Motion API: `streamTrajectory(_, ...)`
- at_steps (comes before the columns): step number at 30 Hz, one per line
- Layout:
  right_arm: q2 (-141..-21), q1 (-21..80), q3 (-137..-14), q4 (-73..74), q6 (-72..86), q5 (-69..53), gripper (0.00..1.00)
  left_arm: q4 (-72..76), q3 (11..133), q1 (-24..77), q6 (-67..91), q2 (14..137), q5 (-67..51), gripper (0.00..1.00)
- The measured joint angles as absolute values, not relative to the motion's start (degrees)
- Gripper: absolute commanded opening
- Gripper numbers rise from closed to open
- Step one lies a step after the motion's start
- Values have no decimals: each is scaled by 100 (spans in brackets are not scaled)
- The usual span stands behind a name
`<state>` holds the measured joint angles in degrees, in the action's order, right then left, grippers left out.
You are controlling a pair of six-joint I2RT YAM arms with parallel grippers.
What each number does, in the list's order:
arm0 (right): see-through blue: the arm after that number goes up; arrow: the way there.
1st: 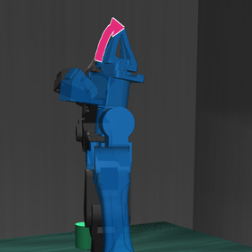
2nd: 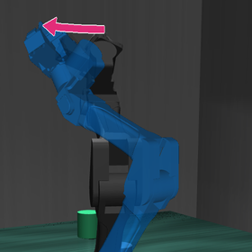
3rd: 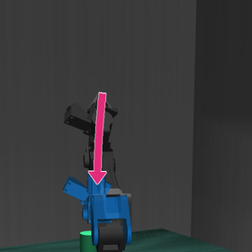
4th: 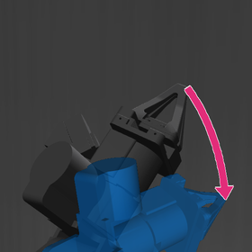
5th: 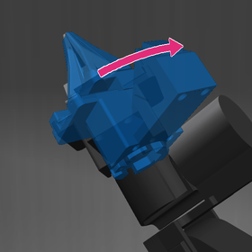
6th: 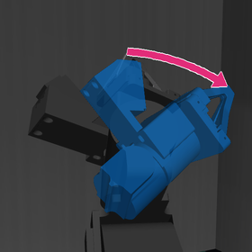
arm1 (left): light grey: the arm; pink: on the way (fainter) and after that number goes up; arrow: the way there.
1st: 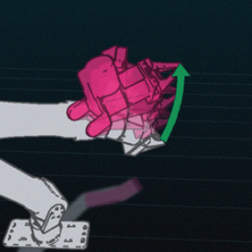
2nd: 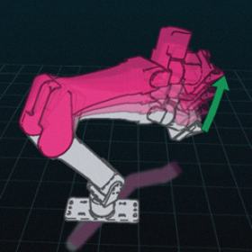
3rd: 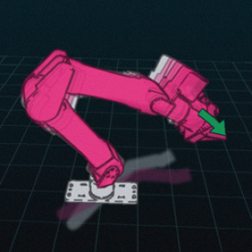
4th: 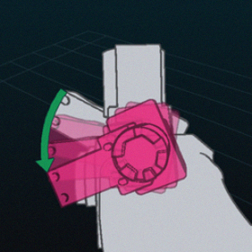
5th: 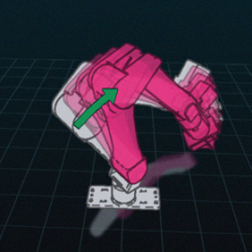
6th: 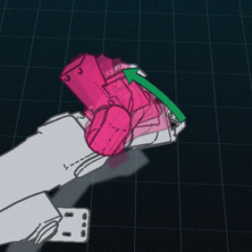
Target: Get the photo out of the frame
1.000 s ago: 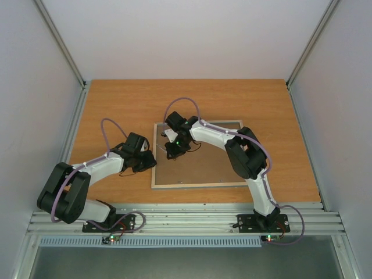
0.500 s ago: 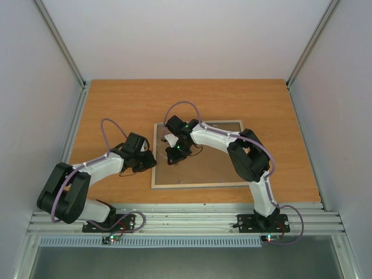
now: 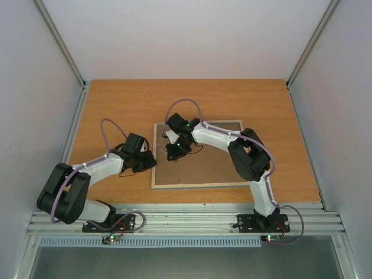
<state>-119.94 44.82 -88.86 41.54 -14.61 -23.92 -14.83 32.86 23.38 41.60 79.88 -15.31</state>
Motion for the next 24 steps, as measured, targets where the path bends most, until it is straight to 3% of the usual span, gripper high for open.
streamTrajectory(24, -12140, 4368, -8982, 4110, -1234, -2506, 1, -1461, 3264, 2338, 4160, 7975, -1535, 20)
